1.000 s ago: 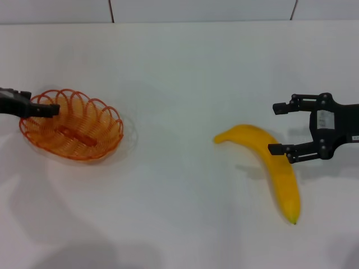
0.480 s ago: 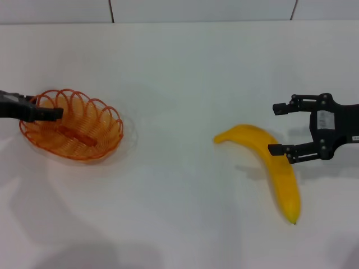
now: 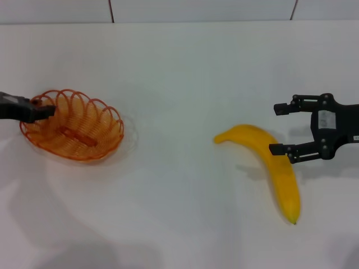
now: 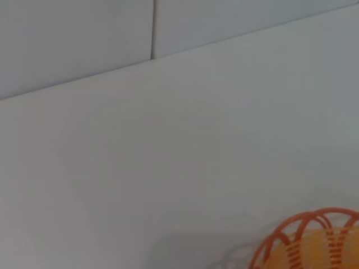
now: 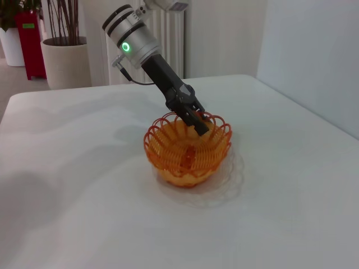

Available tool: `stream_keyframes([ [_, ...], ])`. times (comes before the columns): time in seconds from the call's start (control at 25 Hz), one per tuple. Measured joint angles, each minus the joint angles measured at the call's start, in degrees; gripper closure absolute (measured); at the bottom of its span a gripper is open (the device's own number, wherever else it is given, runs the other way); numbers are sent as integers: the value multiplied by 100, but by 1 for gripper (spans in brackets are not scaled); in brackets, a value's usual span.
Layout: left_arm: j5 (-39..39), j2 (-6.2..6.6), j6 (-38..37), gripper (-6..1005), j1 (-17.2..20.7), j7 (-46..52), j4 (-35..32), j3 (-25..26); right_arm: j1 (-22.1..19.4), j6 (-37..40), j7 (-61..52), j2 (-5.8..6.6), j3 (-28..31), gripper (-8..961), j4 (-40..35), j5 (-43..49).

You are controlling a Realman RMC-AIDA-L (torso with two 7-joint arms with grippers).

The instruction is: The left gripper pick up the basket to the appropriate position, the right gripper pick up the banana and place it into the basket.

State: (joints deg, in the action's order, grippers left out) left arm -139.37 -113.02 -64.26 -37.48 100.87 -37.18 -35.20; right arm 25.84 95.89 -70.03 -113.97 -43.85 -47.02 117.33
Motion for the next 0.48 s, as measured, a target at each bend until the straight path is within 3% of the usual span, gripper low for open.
stream_keyframes([
  [0.08,0,-1,2,659,-4,-11,1,3,0,0,-1,0,0,74,0,0],
  [0.48,169,-2,-14,848,8,-91,-21,5,0,-8,-2,-2,0,74,0,0],
])
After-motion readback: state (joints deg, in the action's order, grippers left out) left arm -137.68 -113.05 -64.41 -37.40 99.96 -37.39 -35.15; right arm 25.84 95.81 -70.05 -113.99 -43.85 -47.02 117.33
